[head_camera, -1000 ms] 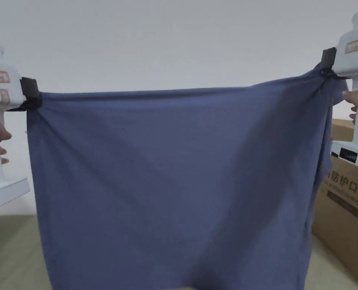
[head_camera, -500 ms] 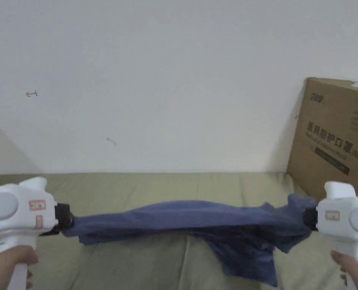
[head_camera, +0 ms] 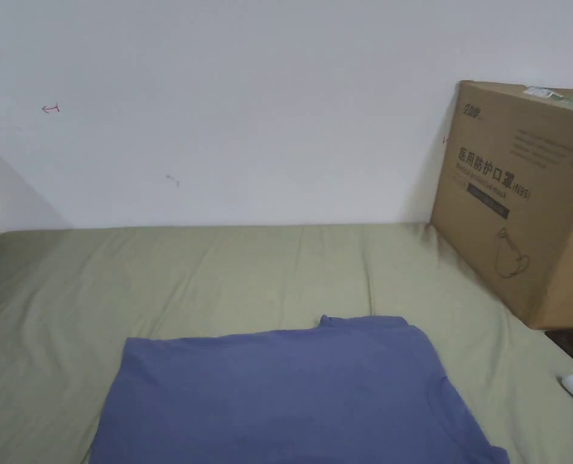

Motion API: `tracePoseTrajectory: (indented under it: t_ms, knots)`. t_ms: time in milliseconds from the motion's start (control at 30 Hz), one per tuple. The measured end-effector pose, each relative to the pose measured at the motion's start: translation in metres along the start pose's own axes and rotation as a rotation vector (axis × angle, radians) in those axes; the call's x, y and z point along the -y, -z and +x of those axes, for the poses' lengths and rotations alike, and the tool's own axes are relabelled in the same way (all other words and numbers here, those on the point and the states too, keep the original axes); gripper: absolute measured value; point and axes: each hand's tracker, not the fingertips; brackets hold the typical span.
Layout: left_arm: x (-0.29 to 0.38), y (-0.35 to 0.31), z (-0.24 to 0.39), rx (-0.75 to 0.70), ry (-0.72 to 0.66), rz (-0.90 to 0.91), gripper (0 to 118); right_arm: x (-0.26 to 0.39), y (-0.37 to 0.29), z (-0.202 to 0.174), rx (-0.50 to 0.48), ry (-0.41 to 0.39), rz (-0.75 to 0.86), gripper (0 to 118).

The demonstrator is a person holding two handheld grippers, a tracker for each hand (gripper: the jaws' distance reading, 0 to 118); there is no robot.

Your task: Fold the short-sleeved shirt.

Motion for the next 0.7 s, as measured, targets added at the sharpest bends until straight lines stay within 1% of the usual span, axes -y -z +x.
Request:
tracePoseTrajectory:
  t_ms: [100,133,200,267,300,333,367,400,433,467,500,567,633,700]
  knots:
    - [0.019,-0.006,0.0,-0.005,0.105,-0.048,2,0.011,-0.008,0.001,-0.005,-0.038,-0.034,0]
    - [0.023,-0.009,0.0,-0.004,0.11,-0.043,2,0.012,-0.01,0.001,-0.007,-0.041,-0.037,0]
    - [0.027,-0.014,0.003,-0.009,0.113,-0.035,2,0.012,-0.011,0.001,-0.017,-0.021,-0.051,0]
    - [0.028,-0.016,0.003,-0.005,0.103,-0.042,4,0.012,-0.01,0.0,-0.013,0.019,-0.048,0]
    - [0.028,-0.016,0.003,-0.003,0.105,-0.042,14,0.012,-0.01,-0.001,-0.009,0.04,-0.048,5]
    - [0.028,-0.016,0.004,-0.007,0.11,-0.04,33,0.012,-0.009,-0.002,-0.006,0.059,-0.047,22]
    - [0.029,-0.018,0.004,-0.009,0.113,-0.034,60,0.012,-0.008,-0.001,-0.009,0.082,-0.046,41]
    - [0.03,-0.02,0.003,-0.009,0.103,-0.029,103,0.012,-0.01,-0.002,-0.03,0.099,-0.043,64]
    - [0.029,-0.021,0.001,-0.007,0.068,-0.034,117,0.013,-0.013,-0.005,-0.055,0.129,-0.03,83]
    - [0.03,-0.021,0.001,0.008,0.015,-0.052,115,0.012,-0.016,-0.01,-0.039,0.146,-0.04,98]
    - [0.032,-0.03,-0.001,0.036,-0.028,-0.032,112,0.009,-0.019,-0.012,-0.014,0.15,-0.062,103]
    - [0.026,-0.047,0.001,0.076,-0.077,0.006,112,0.004,-0.033,-0.019,-0.004,0.125,-0.058,103]
    - [0.014,-0.071,0.008,0.102,-0.057,0.106,112,-0.006,-0.058,-0.033,-0.022,0.08,0.039,103]
    - [0.003,-0.107,0.031,0.121,-0.031,0.25,112,-0.017,-0.089,-0.053,-0.015,0.016,0.18,103]
